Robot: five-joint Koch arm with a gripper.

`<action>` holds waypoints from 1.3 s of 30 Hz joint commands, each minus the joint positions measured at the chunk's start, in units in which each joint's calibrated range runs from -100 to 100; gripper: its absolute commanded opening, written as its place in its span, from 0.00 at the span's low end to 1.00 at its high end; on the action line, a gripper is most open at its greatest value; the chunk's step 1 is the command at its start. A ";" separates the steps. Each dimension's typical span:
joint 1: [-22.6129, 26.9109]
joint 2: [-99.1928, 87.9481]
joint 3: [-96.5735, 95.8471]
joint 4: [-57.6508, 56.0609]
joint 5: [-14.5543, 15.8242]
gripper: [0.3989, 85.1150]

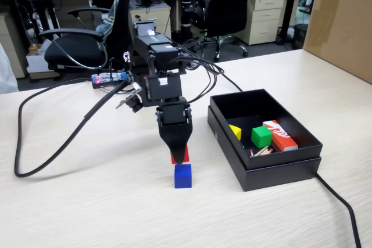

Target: Put the red cube on top of the blue cube

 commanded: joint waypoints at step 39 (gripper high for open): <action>0.63 2.82 2.87 4.99 -0.54 0.31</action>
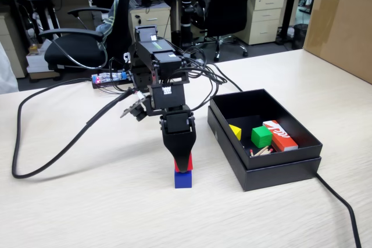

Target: Put the red cube on top of the blue cube

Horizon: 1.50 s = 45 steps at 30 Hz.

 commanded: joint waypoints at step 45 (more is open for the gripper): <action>1.12 -59.65 -43.10 6.77 -2.44 0.58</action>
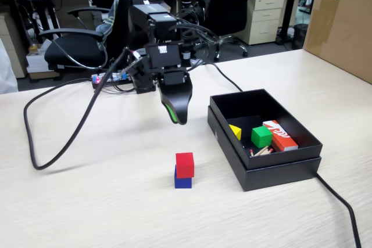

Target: Put the red cube on top of the blue cube

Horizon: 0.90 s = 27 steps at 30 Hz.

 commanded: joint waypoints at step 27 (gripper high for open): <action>1.12 -64.72 -76.00 35.21 -0.54 0.57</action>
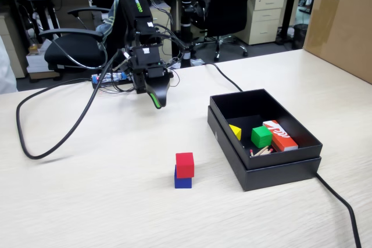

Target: Put the red cube on top of the blue cube

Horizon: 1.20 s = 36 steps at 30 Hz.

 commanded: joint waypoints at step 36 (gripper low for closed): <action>0.34 -16.02 -31.33 32.16 -1.95 0.57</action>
